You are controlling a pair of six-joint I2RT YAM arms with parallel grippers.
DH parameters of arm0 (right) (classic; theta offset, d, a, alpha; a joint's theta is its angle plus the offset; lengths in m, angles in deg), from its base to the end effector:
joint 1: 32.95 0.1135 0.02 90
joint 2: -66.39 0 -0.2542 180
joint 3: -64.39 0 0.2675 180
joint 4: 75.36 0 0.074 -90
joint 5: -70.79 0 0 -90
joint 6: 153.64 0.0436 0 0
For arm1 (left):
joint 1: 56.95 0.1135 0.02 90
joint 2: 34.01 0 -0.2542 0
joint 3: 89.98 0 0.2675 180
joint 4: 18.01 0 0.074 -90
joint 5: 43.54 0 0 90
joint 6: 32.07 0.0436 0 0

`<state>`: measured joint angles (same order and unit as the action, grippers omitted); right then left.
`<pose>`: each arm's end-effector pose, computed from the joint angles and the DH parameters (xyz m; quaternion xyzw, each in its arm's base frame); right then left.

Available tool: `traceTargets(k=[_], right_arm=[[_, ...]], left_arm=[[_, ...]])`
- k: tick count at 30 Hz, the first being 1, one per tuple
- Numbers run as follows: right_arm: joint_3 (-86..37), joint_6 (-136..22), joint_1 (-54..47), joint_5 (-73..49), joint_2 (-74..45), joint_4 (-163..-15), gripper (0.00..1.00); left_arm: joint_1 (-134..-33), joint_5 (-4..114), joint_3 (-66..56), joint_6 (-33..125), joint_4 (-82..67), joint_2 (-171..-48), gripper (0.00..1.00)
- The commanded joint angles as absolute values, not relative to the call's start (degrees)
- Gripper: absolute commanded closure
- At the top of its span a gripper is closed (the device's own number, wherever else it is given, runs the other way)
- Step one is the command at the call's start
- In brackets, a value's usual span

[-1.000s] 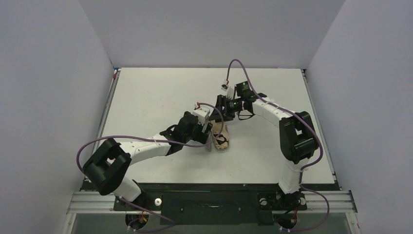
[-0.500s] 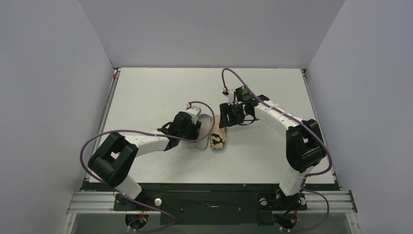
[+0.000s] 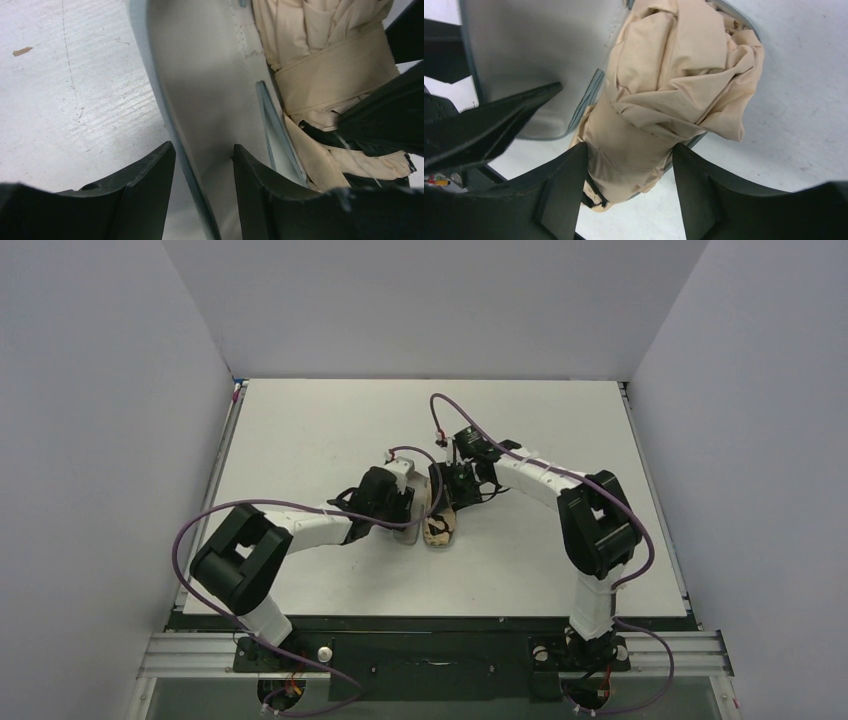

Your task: Open the umbrella

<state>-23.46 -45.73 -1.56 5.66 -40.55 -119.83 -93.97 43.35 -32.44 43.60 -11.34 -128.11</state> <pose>0.3297 0.2227 0.1675 -0.1605 0.9383 0.2837 0.1155 0.2718 -0.2020 0.1272 0.1699 0.9017 -0.1495 0.3684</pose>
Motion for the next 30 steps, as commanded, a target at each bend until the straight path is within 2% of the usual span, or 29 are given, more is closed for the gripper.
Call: traceTargets(k=[1, 3, 5, 7, 9, 11, 15, 21, 27, 30], right_arm=[[-27.3, -43.7, -0.2, 0.0, -44.4, -119.4, 0.42], [-27.8, -43.7, -0.4, -0.5, -45.5, -119.7, 0.43], [-27.9, -43.8, -0.9, -0.4, -46.2, -120.2, 0.52], [-27.7, -44.1, -2.0, 0.0, -46.5, -120.6, 0.67], [-27.5, -45.0, -3.3, 0.6, -46.7, -121.2, 0.91], [-27.7, -46.4, -4.9, 2.9, -46.9, -121.9, 1.00], [-27.5, -47.9, -8.4, 18.0, -44.8, -119.6, 1.00], [-27.8, -48.6, -12.5, 30.5, -38.2, -116.0, 1.00], [-27.6, -47.5, -16.3, 36.1, -32.2, -115.7, 1.00], [-26.7, -46.9, -19.4, 36.2, -30.6, -115.8, 1.00]], left_arm=[[-93.5, 42.4, -30.4, 43.0, -10.9, -128.9, 0.55], [-93.2, 42.1, -30.7, 43.0, -10.8, -128.7, 0.54], [-92.7, 42.0, -30.8, 43.1, -10.4, -128.4, 0.54], [-91.9, 41.8, -31.0, 43.2, -10.0, -128.3, 0.53], [-90.9, 41.4, -30.8, 43.5, -9.5, -128.3, 0.52], [-90.0, 41.1, -30.7, 43.8, -9.2, -128.4, 0.50], [-89.2, 40.2, -29.7, 44.5, -7.6, -128.6, 0.41], [-89.0, 40.8, -28.7, 45.6, -7.9, -127.4, 0.31], [-88.5, 40.7, -27.1, 49.4, -8.6, -123.4, 0.25], [-88.4, 43.3, -26.0, 55.8, -11.0, -120.5, 0.16]])
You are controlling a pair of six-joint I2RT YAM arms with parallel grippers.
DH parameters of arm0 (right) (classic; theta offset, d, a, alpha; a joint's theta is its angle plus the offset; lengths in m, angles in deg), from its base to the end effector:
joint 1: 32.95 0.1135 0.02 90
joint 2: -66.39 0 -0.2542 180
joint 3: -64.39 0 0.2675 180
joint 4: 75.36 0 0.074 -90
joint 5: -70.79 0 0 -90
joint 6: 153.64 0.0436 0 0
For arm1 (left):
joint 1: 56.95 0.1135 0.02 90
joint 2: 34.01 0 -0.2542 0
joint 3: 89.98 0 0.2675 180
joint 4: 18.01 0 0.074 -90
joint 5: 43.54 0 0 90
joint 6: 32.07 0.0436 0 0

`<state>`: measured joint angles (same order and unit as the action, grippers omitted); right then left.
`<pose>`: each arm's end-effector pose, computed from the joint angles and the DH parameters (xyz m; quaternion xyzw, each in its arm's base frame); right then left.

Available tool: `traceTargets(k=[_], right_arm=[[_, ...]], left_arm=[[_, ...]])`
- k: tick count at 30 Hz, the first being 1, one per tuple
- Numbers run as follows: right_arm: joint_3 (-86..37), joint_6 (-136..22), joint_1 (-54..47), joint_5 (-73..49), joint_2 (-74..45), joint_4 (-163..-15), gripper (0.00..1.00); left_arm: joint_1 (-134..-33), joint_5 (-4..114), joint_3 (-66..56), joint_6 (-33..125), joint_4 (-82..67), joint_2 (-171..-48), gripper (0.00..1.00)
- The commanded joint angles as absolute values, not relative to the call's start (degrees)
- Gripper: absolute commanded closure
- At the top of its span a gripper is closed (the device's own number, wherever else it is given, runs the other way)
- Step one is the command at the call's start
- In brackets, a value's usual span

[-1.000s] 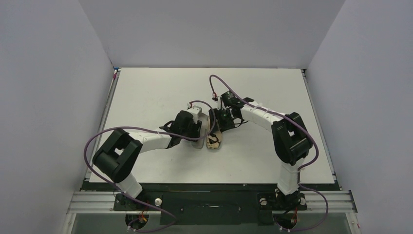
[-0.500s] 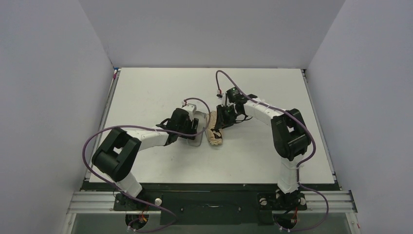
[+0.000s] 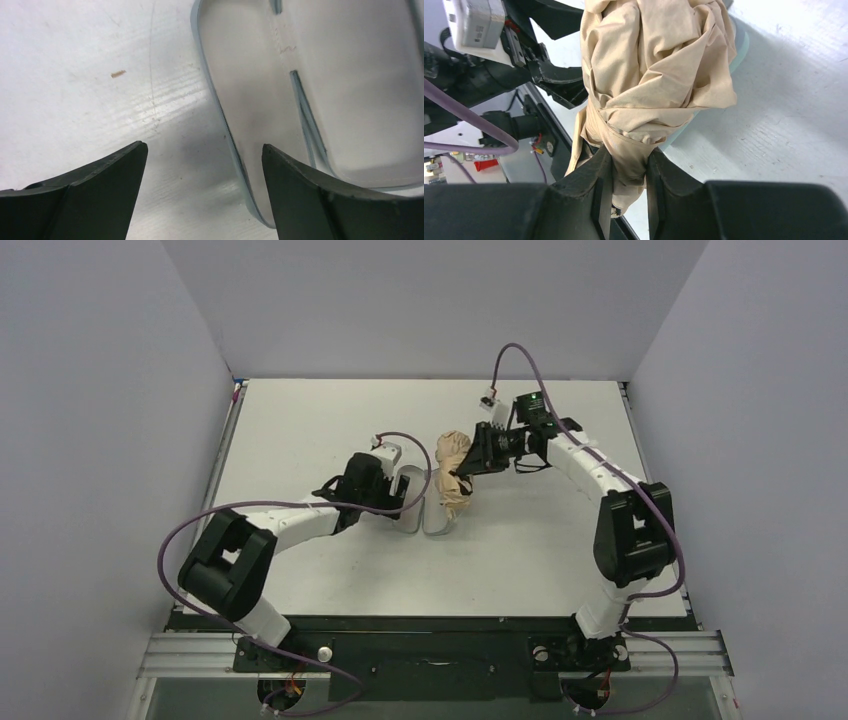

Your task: Open the umbrella

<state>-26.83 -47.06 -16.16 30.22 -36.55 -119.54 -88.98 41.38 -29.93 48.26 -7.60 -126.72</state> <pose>0.3698 0.1462 0.2222 -0.1242 0.8682 0.4594 0.1404 0.2928 -0.1786 0.1429 0.1604 0.9024 -0.1036 0.3862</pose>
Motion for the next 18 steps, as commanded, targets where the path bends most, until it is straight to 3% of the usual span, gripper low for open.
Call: traceTargets(k=[1, 4, 10, 18], right_arm=[[-26.2, -46.9, -20.2, 36.0, -30.1, -115.8, 1.00], [-25.3, -47.9, -23.5, 32.3, -29.7, -116.6, 1.00], [-24.2, -52.6, -26.9, 24.8, -28.2, -120.7, 1.00], [-22.2, -61.9, -36.3, 17.8, -26.5, -127.1, 1.00]], left_arm=[[-88.5, 44.0, -25.7, 56.7, -11.4, -119.4, 0.15], [-89.3, 49.3, -22.1, 60.7, -10.4, -118.9, 0.14], [-97.8, 57.1, -14.0, 64.9, -6.6, -125.2, 0.20], [-105.8, 61.4, 5.0, 76.3, 10.9, -144.2, 0.19]])
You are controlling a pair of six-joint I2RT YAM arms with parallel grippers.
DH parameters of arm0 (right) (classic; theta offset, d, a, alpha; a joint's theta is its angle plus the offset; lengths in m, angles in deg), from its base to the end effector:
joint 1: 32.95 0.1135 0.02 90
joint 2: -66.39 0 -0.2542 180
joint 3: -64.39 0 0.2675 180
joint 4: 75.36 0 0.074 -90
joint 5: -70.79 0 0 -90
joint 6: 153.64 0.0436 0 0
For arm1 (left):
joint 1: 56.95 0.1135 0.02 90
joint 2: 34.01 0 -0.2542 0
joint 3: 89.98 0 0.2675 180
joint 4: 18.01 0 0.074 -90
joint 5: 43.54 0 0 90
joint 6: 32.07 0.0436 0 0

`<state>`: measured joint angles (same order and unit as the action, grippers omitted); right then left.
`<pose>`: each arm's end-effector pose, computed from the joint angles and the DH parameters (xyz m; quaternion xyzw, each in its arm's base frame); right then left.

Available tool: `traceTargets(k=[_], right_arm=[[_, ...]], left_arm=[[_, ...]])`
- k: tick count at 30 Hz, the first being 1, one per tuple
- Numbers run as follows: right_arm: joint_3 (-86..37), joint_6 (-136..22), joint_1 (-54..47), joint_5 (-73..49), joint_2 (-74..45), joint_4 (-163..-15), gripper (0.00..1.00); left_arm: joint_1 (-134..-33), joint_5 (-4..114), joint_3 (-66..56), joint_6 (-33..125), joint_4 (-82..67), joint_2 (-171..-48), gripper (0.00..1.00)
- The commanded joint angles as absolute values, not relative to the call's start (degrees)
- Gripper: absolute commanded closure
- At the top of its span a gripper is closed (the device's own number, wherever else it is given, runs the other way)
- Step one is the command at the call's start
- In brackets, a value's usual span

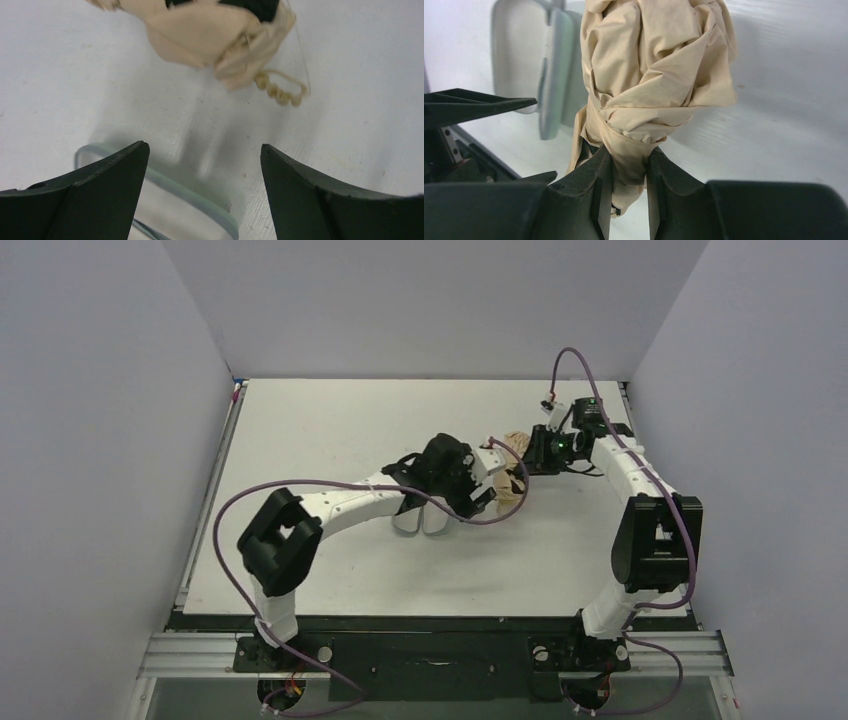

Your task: Open the umbrella

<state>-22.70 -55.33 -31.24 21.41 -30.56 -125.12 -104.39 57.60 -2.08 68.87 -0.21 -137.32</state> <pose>0.3675 0.0394 0.2276 -0.0387 0.9088 0.3552 0.2155 0.2874 -0.3254 0.2258 0.4673 0.7418 -0.2293 0.4228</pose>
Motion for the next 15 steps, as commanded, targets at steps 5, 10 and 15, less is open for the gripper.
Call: traceTargets(k=[5, 10, 15], right_arm=[[-19.1, -63.2, -39.6, 16.9, -25.9, -128.4, 1.00], [-18.7, -63.2, -39.7, 17.0, -25.3, -128.5, 1.00], [-19.4, -64.7, -39.5, 17.5, -25.9, -128.8, 1.00]], left_arm=[[-106.1, 60.4, 16.2, 85.4, 23.6, -152.7, 0.18], [-104.6, 59.8, 22.1, 93.2, 33.8, -158.4, 0.19], [-101.2, 60.2, 20.2, 97.8, 39.0, -158.1, 0.19]])
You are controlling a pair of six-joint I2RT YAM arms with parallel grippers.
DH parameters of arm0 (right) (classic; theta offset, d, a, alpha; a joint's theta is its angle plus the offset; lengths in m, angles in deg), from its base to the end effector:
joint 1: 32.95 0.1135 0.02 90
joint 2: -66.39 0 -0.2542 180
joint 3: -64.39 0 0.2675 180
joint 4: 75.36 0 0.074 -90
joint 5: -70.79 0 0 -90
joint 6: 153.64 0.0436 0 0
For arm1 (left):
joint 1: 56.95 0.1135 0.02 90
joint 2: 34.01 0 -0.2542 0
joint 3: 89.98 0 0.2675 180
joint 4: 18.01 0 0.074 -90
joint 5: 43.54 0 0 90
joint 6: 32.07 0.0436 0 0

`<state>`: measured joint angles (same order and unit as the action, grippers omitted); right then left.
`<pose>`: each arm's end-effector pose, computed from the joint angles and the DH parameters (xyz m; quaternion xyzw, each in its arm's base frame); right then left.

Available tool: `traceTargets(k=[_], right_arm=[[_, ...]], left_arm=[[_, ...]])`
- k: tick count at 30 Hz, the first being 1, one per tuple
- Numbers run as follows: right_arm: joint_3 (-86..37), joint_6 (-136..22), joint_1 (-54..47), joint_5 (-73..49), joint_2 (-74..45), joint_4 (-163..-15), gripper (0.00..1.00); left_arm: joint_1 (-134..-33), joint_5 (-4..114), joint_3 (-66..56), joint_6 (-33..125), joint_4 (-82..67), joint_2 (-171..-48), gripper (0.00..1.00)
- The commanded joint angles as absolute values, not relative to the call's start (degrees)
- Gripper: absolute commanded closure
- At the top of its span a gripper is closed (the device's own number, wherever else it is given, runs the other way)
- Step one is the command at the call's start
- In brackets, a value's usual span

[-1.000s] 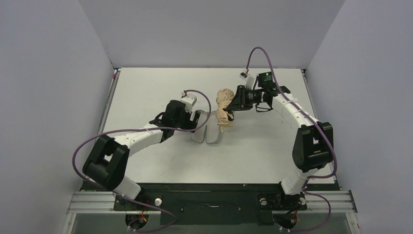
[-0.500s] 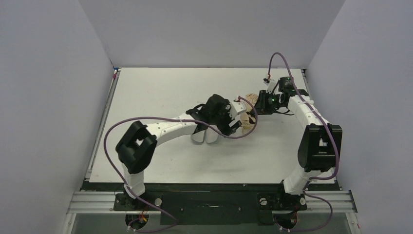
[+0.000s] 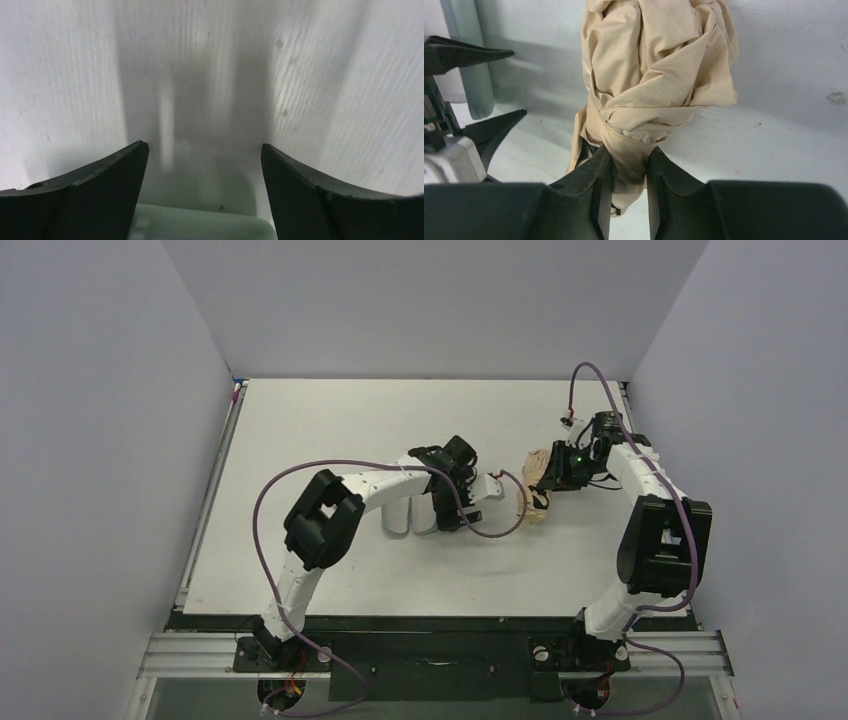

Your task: Open the umbrella

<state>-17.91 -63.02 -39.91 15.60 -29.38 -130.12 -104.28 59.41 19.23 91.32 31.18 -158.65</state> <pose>0.3469 -0.0173 0.2021 0.0056 0.9387 0.2833 0.1962 0.3129 -0.3539 0.1462 0.6466 0.7226 -0.1357 0.2033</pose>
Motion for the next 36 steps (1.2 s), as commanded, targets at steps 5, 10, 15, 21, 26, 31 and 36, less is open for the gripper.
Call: traceTargets(k=[5, 10, 15, 21, 26, 31, 36], right_arm=[[-20.0, -64.3, -38.4, 17.8, -25.6, -128.7, 1.00], [-19.4, -64.0, -36.4, 18.1, -25.0, -128.5, 1.00], [-18.2, -63.7, -33.5, 17.7, -24.1, -127.8, 1.00], [-16.6, -63.6, -30.0, 17.8, -22.4, -127.9, 1.00], [-16.4, -64.4, -28.1, 17.8, -21.6, -129.0, 1.00], [-18.7, -67.3, -27.3, 17.0, -20.6, -132.0, 1.00], [-22.2, -72.0, -26.4, 15.8, -20.3, -135.9, 1.00]], left_arm=[[-96.1, 60.0, 13.5, 100.1, 40.2, -154.8, 0.19], [-91.2, 59.7, 5.7, 104.3, 41.1, -149.6, 0.19], [-86.3, 58.7, -3.9, 110.1, 41.7, -144.6, 0.20], [-79.1, 56.5, -11.6, 114.6, 41.6, -140.2, 0.20], [-73.3, 56.2, -16.9, 116.4, 39.8, -136.3, 0.19], [-69.3, 57.1, -19.8, 119.0, 39.4, -131.8, 0.18], [-68.6, 65.1, -17.4, 116.5, 40.1, -125.5, 0.08]])
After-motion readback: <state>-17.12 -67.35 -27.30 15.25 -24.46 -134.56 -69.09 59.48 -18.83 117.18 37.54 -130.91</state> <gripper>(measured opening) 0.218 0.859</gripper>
